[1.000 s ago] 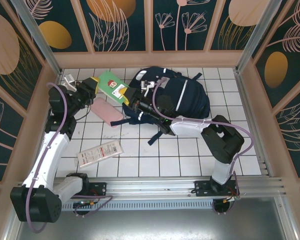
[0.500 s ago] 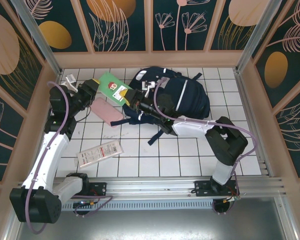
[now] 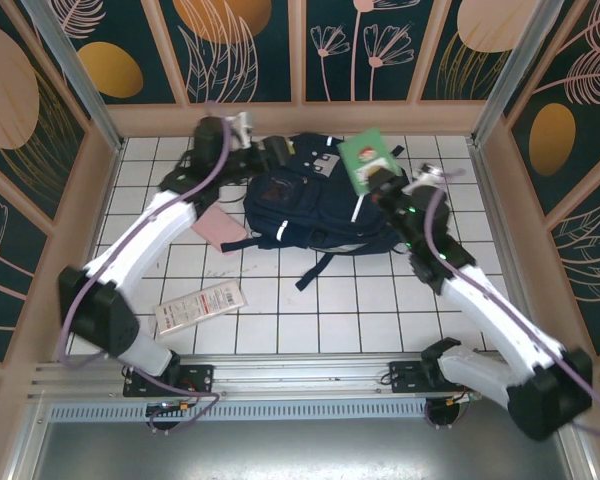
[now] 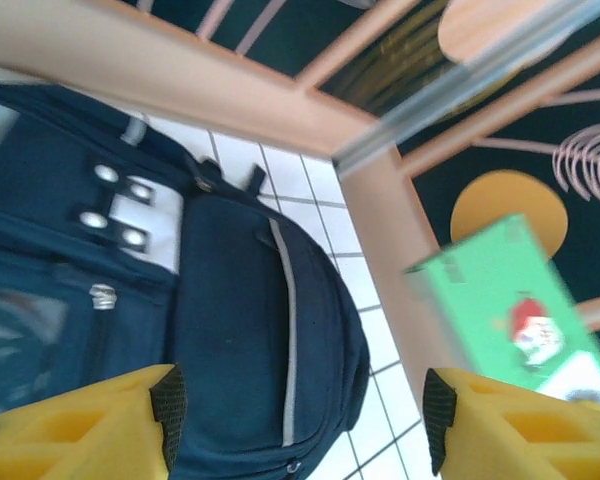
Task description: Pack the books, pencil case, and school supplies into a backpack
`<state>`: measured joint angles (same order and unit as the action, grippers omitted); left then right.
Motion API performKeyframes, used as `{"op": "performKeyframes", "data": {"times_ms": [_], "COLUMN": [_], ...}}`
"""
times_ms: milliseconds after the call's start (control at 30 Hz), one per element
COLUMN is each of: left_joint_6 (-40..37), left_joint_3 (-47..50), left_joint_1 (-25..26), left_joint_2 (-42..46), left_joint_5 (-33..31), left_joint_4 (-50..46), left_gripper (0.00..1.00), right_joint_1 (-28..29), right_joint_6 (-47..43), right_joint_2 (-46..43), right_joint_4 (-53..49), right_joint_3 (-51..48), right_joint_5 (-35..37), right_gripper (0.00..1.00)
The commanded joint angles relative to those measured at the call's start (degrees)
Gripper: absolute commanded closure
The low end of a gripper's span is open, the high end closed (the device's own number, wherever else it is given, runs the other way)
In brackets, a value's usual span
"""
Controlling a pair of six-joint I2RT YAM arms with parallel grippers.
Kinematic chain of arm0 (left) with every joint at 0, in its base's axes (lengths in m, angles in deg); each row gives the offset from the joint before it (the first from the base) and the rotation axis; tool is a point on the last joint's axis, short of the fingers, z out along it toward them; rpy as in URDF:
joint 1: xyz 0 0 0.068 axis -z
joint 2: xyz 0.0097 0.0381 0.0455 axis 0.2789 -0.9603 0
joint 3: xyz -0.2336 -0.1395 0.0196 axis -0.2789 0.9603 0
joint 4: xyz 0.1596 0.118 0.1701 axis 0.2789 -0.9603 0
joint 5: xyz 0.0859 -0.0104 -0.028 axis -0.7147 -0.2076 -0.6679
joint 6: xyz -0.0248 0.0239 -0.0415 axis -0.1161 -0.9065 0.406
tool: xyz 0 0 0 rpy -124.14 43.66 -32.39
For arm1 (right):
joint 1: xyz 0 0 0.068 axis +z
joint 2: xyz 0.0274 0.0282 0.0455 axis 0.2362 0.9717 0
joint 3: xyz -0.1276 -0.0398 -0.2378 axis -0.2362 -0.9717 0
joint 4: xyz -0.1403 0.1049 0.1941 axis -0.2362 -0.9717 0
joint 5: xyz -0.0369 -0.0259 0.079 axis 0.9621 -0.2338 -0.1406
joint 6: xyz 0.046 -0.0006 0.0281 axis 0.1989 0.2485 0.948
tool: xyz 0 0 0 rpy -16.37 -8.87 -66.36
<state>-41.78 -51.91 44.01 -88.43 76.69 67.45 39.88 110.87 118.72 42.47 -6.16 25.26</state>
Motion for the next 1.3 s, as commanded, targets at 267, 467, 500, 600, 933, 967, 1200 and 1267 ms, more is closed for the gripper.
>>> {"op": "performKeyframes", "data": {"times_ms": [267,467,500,600,933,967,1200,1267], "left_joint_6": [-0.99,1.42,1.90,2.61,5.18,4.94,3.91,2.45], "left_joint_3": [-33.55,-39.15,-39.45,-39.21,-38.14,-38.38,-40.73,-41.48], "left_joint_1": [10.49,11.03,11.04,11.48,12.97,12.94,13.05,13.11], "left_joint_2": [-36.18,-44.75,-45.54,-46.74,-47.15,-47.15,-49.76,-50.22], "left_joint_5": [7.39,9.12,9.38,9.66,14.66,14.60,12.07,9.56], "left_joint_4": [-3.46,-2.10,-1.80,-1.06,3.61,3.45,0.21,-2.09], "left_gripper": [0.35,0.34,0.34,0.35,0.44,0.45,0.52,0.51], "right_joint_1": [-8.19,-8.19,-8.17,-8.20,-8.22,-8.26,-8.23,-8.25], "right_joint_6": [-9.63,-12.44,-12.78,-13.49,-13.30,-12.99,-12.05,-11.98], "right_joint_2": [-22.65,-27.16,-27.35,-27.37,-26.79,-26.69,-26.68,-26.80], "right_joint_4": [-18.69,-20.12,-20.05,-19.75,-16.19,-16.15,-15.92,-16.18], "right_joint_3": [-7.19,-8.31,-8.34,-8.34,-11.66,-11.84,-12.23,-12.04], "right_joint_5": [18.12,16.35,15.76,14.62,11.67,11.43,10.58,10.34], "right_gripper": [1.00,1.00,1.00,1.00,1.00,1.00,1.00,1.00]}}
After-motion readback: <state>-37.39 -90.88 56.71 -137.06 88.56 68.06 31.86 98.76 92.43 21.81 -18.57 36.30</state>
